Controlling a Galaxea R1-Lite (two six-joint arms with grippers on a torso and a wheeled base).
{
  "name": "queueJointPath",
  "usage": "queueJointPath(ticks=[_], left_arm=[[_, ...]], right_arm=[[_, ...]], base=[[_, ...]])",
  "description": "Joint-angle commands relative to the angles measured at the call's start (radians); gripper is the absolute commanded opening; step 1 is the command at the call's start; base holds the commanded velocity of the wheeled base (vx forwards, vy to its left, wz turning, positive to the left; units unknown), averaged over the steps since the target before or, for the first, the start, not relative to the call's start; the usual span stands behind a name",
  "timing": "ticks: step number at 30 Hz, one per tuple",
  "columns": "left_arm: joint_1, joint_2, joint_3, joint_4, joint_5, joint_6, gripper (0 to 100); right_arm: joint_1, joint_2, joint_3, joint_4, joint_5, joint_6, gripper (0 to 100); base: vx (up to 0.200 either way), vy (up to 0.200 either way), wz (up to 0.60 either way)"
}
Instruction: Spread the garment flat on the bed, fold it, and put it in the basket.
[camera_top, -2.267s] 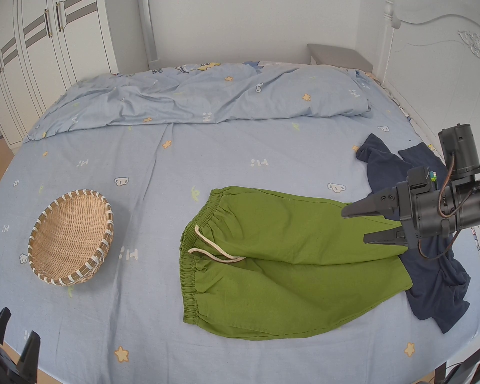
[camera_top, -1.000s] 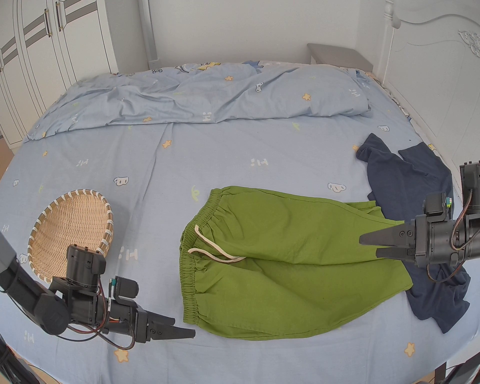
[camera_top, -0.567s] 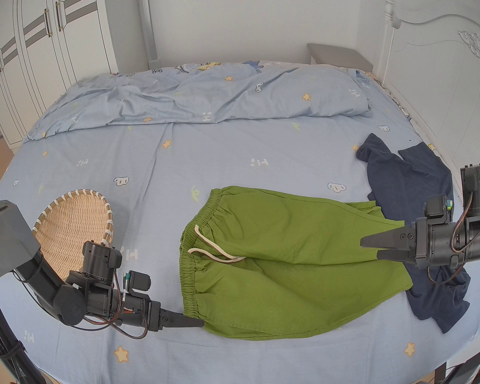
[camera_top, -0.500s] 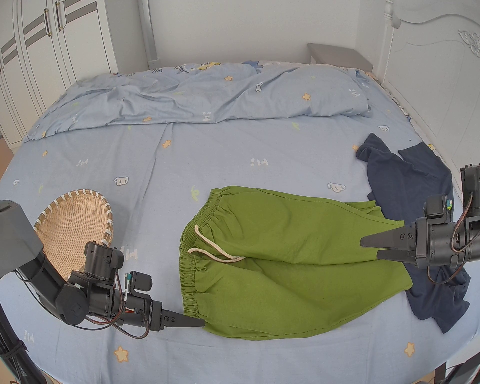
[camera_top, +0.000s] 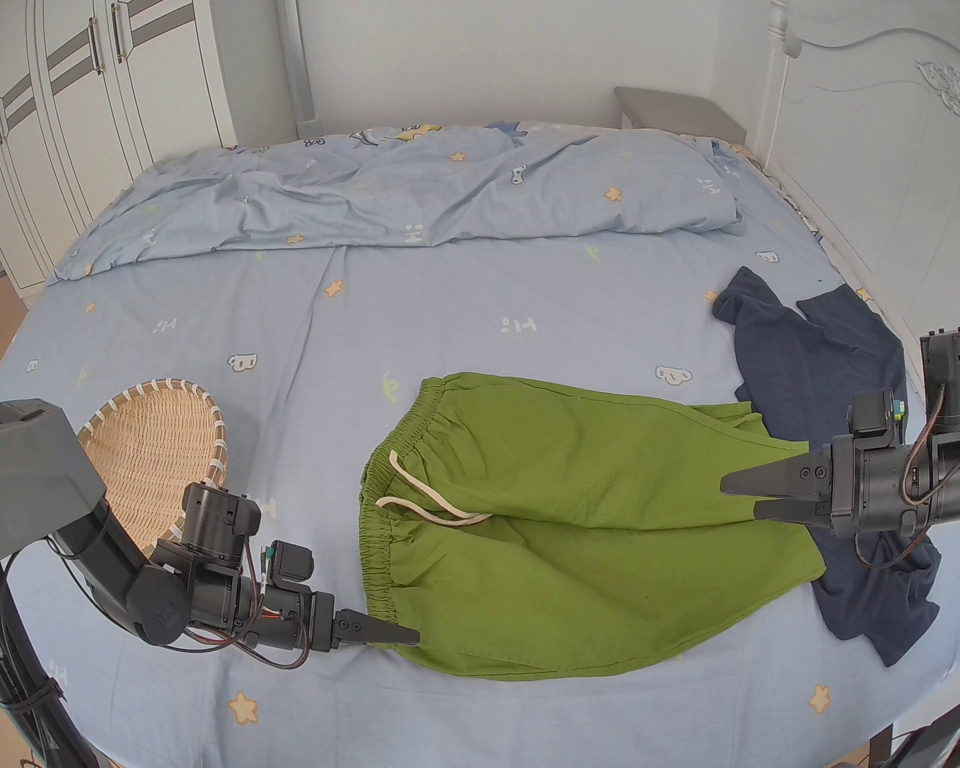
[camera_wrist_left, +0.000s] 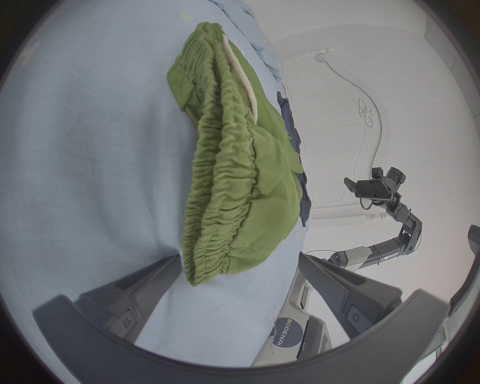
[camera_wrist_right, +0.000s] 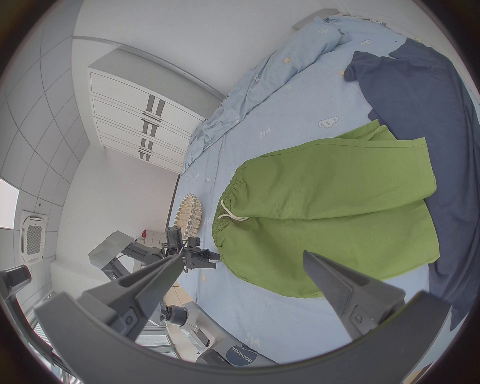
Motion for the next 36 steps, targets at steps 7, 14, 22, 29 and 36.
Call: queueJointPath(ticks=[7,14,22,29,36], left_arm=[[-0.002,0.034,-0.019,0.001,-0.001,-0.006,100],[-0.002,0.033,-0.019,0.001,-0.001,-0.008,0],[0.01,0.028,-0.006,0.004,0.001,-0.028,0],[0.078,-0.112,0.073,0.015,-0.006,-0.2,0],[0.248,-0.162,0.185,0.013,-0.125,-0.196,0]], right_arm=[[-0.001,0.005,0.0,-0.002,-0.001,-0.001,100],[-0.001,0.005,0.001,0.0,-0.001,-0.001,100],[-0.001,0.004,0.001,0.0,-0.001,0.0,100],[0.002,0.002,0.023,0.013,0.013,0.004,100],[-0.025,0.001,0.132,0.017,0.025,-0.001,100]], base=[[0.0,0.0,0.0],[0.0,0.0,0.0],[0.0,0.0,0.0],[0.0,0.0,0.0],[0.0,0.0,0.0]])
